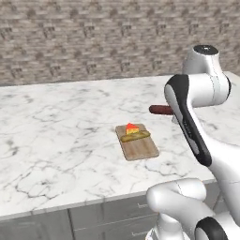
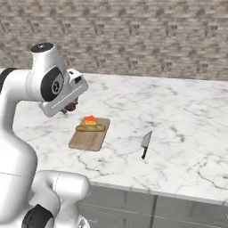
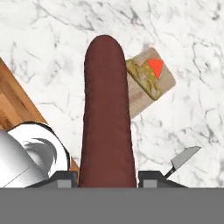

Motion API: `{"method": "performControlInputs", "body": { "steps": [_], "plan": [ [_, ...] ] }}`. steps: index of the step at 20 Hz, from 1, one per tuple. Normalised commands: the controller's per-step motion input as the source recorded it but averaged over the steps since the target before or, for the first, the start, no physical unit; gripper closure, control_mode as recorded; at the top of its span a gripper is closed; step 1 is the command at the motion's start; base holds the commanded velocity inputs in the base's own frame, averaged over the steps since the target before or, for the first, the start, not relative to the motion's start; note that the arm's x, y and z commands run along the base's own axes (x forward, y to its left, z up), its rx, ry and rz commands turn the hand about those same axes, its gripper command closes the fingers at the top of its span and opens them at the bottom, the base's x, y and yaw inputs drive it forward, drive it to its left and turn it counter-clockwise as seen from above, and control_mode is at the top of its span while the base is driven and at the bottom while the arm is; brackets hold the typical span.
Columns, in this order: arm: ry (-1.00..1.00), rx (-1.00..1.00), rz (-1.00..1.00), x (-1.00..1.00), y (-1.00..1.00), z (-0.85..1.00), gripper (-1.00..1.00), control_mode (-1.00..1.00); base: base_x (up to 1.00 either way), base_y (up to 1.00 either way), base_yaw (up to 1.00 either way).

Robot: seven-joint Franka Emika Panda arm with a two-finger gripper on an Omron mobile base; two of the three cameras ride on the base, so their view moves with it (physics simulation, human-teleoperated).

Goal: Retrieve the sausage and cheese from the fridge and place them on the cutting board on the counter.

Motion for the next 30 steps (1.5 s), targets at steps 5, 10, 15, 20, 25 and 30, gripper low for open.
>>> {"method": "performControlInputs", "body": {
  "steps": [5,10,15,20,25,30],
  "plan": [
    [0.46,-0.07,0.39,1.0,0.0,-0.67,1.0,-1.0,0.0,0.0,0.0],
    [0.25,0.0,0.41,0.98,0.0,-0.86,1.0,-1.0,0.0,0.0,0.0],
    [0.12,0.03,0.39,0.81,0.0,-0.52,1.0,-1.0,0.0,0.0,0.0],
    [0.03,0.07,0.27,0.57,0.0,-0.59,1.0,-1.0,0.0,0.0,0.0],
    [0.0,0.03,0.08,0.29,0.0,-0.59,1.0,-1.0,0.0,0.0,0.0],
    [0.0,0.0,-0.01,0.07,0.0,-0.45,1.0,-1.0,0.0,0.0,0.0]
  ]
}}
